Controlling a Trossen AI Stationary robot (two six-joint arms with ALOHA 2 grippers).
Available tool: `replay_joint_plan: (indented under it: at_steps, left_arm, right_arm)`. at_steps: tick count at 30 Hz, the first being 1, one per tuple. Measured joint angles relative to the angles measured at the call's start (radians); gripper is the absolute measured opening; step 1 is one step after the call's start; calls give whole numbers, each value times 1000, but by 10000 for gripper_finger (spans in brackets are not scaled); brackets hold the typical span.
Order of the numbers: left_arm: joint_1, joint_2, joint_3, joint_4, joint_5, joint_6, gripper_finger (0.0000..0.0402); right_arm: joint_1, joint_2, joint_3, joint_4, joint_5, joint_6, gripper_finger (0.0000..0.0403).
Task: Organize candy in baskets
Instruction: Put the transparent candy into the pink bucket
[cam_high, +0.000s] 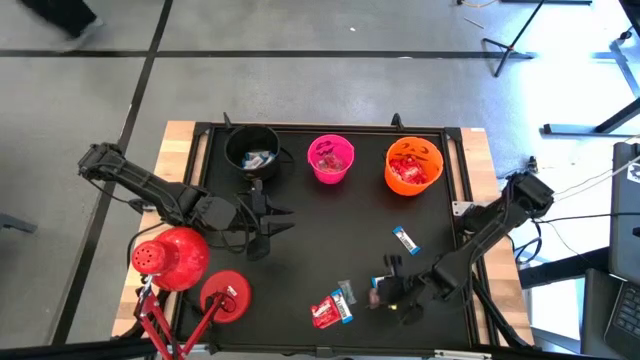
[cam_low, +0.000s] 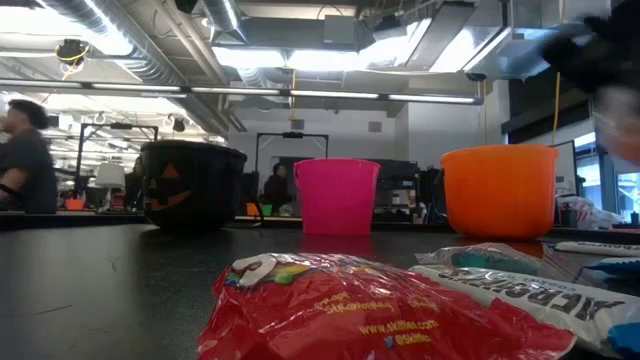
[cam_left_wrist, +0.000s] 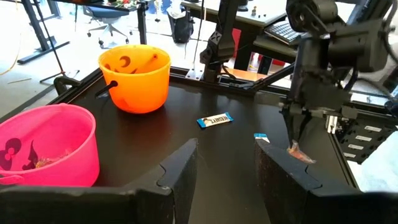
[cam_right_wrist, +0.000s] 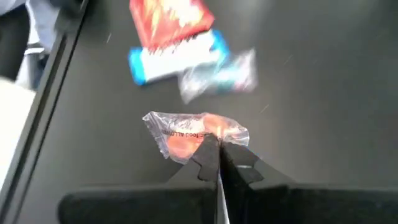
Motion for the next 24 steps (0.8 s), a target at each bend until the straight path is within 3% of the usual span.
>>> replay_joint_plan:
  at_steps: [8,24]
  left_arm:
    - [0,0,0,0,0,0,147]
    - [0,0,0,1,93,-17,147]
  right_arm:
    - [-182,-28,70,4,111,-247,2]
    - [-785,-28,188,37,112,-461,1]
